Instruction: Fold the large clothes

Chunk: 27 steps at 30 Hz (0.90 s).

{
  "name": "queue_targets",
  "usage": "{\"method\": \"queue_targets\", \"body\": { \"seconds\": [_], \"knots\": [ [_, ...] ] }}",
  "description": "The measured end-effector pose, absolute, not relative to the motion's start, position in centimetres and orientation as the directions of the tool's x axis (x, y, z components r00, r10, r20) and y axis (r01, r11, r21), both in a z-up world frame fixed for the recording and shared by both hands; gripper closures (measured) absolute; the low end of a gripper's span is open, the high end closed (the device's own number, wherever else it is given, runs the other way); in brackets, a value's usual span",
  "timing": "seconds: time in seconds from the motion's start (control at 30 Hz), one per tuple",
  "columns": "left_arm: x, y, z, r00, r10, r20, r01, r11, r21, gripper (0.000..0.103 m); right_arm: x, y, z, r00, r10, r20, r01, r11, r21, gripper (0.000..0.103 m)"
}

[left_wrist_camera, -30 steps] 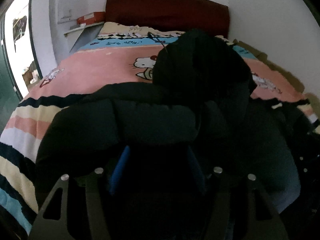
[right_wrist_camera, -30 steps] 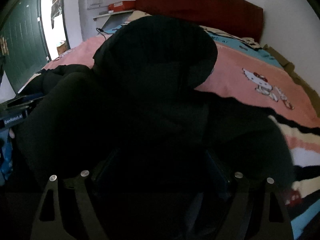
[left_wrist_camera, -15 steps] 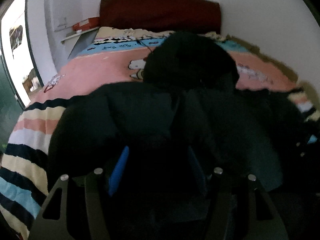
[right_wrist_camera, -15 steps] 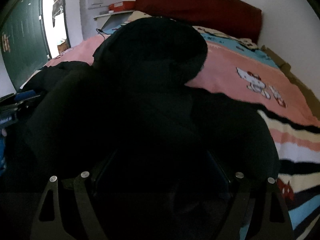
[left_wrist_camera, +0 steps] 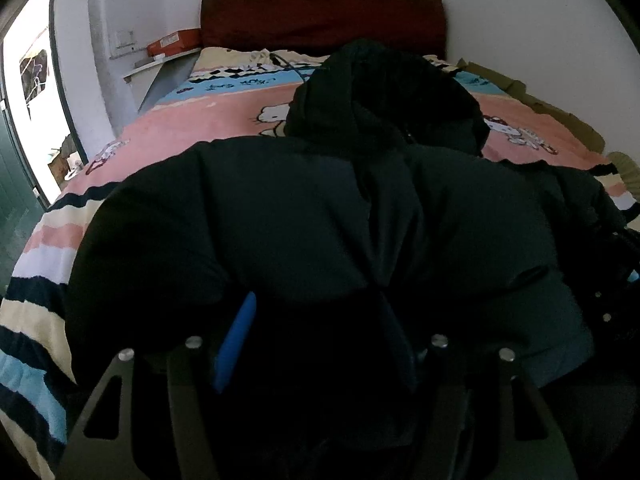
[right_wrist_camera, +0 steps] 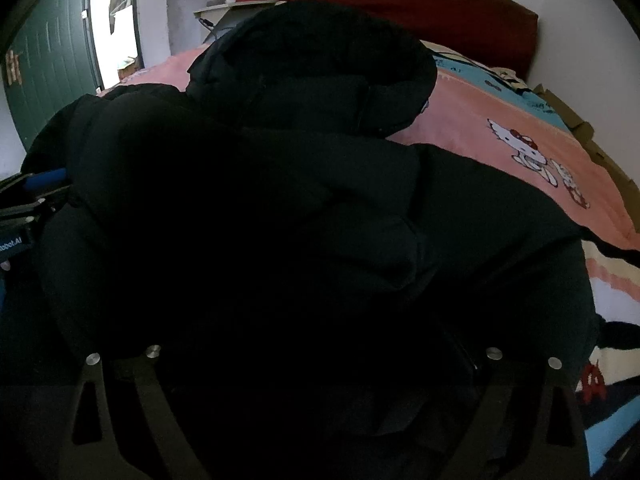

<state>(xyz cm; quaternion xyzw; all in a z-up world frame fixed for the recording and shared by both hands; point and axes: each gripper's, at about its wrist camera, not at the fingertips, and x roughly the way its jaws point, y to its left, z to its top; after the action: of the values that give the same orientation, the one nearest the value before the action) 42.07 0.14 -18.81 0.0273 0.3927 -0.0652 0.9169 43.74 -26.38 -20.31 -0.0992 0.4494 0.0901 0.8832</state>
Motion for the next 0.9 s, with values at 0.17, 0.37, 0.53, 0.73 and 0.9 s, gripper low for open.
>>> {"method": "queue_targets", "body": {
  "seconds": [0.17, 0.37, 0.53, 0.73, 0.9],
  "knots": [
    [42.0, 0.1, -18.9, 0.685, -0.098, -0.722, 0.142, 0.990, 0.001, 0.042, 42.4, -27.6, -18.2, 0.616, 0.088, -0.783, -0.208, 0.977, -0.053, 0.016],
    [41.9, 0.2, -18.9, 0.686, -0.107, -0.720, 0.142, 0.990, -0.011, 0.042, 42.4, -27.0, -19.8, 0.586, 0.052, -0.809, -0.212, 0.973, -0.091, 0.011],
    [41.8, 0.3, -18.8, 0.684, -0.106, -0.721, 0.141, 0.990, -0.013, 0.042, 42.3, -26.7, -19.8, 0.585, 0.042, -0.810, -0.216, 0.971, -0.106, 0.010],
    [41.6, 0.2, -18.5, 0.688, -0.096, -0.720, 0.135, 0.991, -0.002, 0.041, 42.0, -26.9, -19.5, 0.584, 0.033, -0.811, -0.210, 0.971, -0.112, 0.010],
    [40.6, 1.3, -16.8, 0.705, -0.080, -0.705, 0.114, 0.993, 0.001, 0.041, 40.3, -27.8, -17.6, 0.605, 0.049, -0.795, -0.191, 0.978, -0.086, 0.010]
  ]
}}
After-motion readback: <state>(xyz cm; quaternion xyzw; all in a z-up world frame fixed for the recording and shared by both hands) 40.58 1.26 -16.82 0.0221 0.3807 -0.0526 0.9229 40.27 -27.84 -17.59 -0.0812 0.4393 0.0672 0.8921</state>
